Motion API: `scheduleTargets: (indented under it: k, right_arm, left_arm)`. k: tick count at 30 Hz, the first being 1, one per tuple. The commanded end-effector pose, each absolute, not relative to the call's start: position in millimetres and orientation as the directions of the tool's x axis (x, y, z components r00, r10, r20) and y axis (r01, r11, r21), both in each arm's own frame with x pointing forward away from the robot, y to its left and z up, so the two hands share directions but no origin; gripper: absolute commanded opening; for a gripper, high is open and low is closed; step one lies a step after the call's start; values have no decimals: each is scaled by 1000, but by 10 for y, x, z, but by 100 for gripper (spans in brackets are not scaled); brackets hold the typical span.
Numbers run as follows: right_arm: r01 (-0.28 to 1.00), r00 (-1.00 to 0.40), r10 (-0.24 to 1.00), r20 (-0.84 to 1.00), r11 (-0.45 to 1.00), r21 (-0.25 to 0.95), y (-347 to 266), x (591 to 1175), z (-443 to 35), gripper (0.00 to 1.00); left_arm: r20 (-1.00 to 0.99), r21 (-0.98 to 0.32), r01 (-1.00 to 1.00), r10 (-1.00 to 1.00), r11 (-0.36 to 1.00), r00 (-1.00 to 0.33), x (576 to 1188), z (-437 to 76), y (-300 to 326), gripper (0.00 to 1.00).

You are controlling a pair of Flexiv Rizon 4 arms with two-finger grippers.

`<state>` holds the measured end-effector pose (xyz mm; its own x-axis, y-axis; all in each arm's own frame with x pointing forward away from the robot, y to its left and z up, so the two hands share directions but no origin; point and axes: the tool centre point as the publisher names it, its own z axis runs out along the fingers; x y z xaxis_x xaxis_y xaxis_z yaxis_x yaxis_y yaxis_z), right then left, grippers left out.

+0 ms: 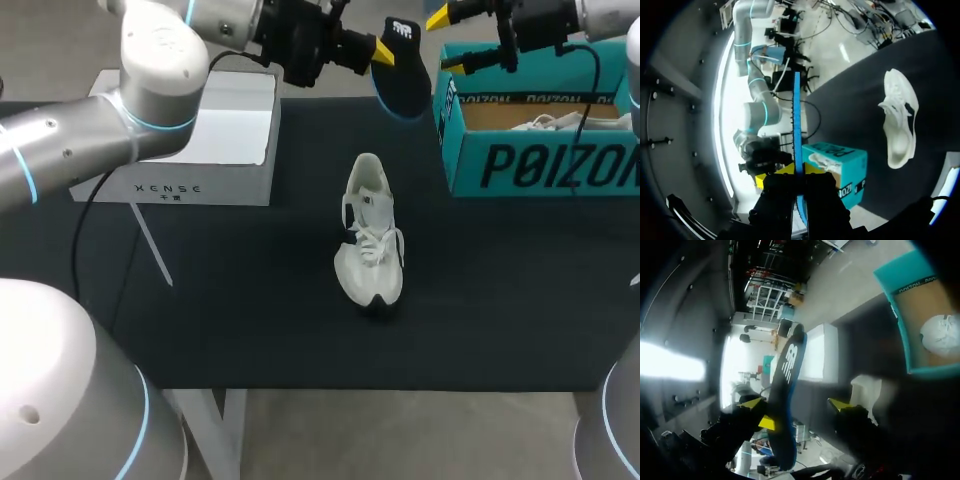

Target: Take the shoe out of the shoebox, open the shoe tongue, remove and reinsert the insole, then place the shoe into the shoebox

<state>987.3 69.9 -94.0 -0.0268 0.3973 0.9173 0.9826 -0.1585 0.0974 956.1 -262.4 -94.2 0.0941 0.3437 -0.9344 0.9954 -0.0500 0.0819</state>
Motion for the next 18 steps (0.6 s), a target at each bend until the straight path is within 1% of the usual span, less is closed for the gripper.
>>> scheduleTargets:
  k: [1, 2, 4, 5, 7, 9, 12, 15, 16, 18]
  right_arm:
    - [972, -28, 381, 924, -206, 115, 643, 9766, -911, 100]
    - [970, -31, 368, 929, -215, 118, 630, 9761, -904, 100]
    - [967, -63, 331, 942, -214, 140, 600, 9752, -884, 100]
    - [967, -72, 294, 953, -213, 139, 587, 9739, -860, 100]
    - [969, -127, 242, 962, -178, 173, 567, 9695, -819, 100]
    - [970, -132, 207, 969, -174, 170, 547, 9656, -798, 100]
    - [970, -146, 197, 970, -164, 179, 517, 9618, -791, 100]
    - [970, -151, 190, 970, -161, 183, 494, 9601, -780, 100]
    - [969, -151, 192, 970, -163, 184, 483, 9600, -780, 100]
    - [968, -148, 195, 970, -173, 183, 463, 9602, -781, 100]
  left_arm:
    - [-931, 132, 989, 336, -62, 145, 9497, -910, -2621, 0]
    - [-931, 157, 983, 318, -93, 179, 9485, -901, -2615, 0]
    - [-936, 153, 984, 304, -95, 175, 9486, -900, -2588, 0]
    - [-938, 153, 984, 300, -92, 174, 9572, -981, -2576, 0]
    - [-944, 145, 984, 284, -102, 169, 9703, -1094, -2548, 0]
    - [-947, 137, 986, 278, -99, 159, 9745, -1116, -2522, 0]
    - [-949, 137, 986, 275, -90, 157, 9755, -1114, -2501, 0]
    - [-952, 148, 982, 253, -113, 173, 9740, -1095, -2477, 0]
    - [-953, 150, 982, 245, -119, 175, 9753, -1327, -2384, 0]
    - [-955, 158, 978, 231, -139, 187, 9796, -1497, -2273, 0]
